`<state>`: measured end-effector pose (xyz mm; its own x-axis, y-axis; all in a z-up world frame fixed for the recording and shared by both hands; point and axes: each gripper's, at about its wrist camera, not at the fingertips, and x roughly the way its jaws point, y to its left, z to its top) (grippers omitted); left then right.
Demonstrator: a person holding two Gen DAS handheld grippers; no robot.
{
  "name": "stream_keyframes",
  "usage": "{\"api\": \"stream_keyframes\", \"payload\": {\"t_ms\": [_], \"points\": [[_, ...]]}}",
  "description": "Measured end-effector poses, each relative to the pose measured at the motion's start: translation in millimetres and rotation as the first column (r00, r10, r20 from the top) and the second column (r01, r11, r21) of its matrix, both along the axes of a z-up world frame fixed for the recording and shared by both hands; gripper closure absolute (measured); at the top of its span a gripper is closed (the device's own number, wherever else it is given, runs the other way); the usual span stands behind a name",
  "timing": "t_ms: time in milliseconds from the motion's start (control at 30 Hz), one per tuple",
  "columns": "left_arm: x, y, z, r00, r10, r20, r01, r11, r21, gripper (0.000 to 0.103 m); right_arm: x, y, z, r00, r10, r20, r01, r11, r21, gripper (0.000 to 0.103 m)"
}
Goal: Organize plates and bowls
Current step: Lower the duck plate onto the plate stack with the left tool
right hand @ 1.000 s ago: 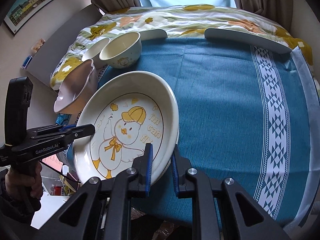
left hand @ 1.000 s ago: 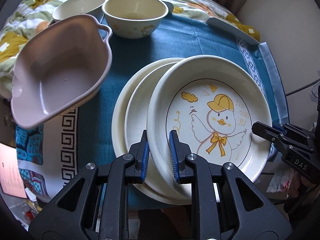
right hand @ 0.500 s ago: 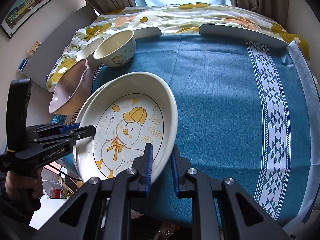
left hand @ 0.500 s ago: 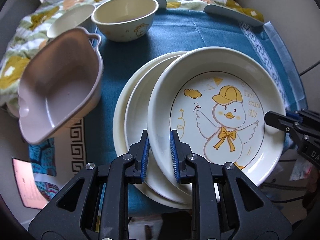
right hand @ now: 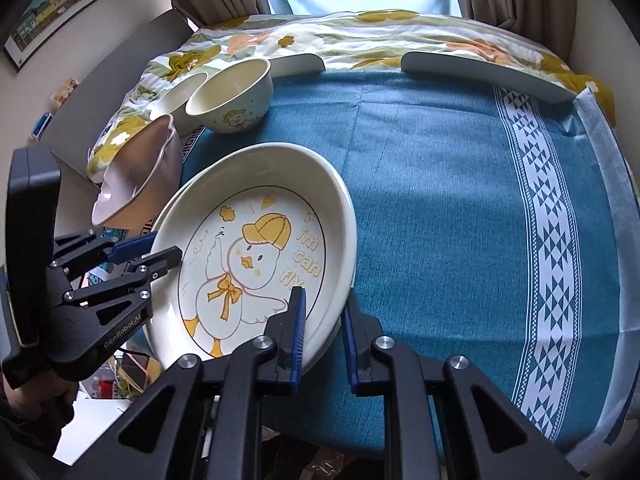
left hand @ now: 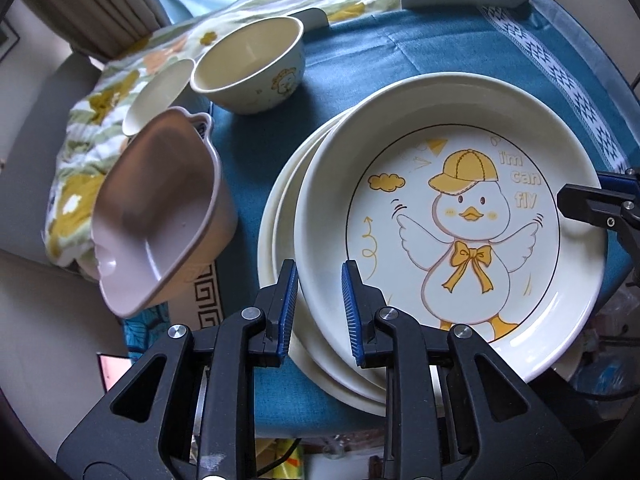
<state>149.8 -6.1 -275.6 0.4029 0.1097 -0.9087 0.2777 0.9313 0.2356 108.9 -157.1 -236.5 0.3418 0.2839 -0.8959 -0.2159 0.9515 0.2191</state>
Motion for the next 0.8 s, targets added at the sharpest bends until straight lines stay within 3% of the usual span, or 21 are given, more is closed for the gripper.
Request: {"api": "stream_keyframes", "payload": {"t_ms": [233,633,800], "points": [[0.5,-0.5,0.5,1.000,-0.008,0.005,0.008,1.000,0.019,0.083,1.0,5.7,-1.2,1.000,0.014,0.015,-0.014,0.999,-0.042,0.087],[-6.2,-9.4,1.3,0.998,-0.042,0.053,0.035,0.990,0.134,0.083,3.1,8.0,-3.2,1.000,0.007,0.013,-0.007,0.998,-0.057,0.087],[-4.1,-4.0,0.7,0.998,-0.038,0.046,0.032,0.993,0.115,0.083,2.7,11.4,-4.8,1.000,0.017,0.016,-0.016,0.997,-0.070,0.087]]}}
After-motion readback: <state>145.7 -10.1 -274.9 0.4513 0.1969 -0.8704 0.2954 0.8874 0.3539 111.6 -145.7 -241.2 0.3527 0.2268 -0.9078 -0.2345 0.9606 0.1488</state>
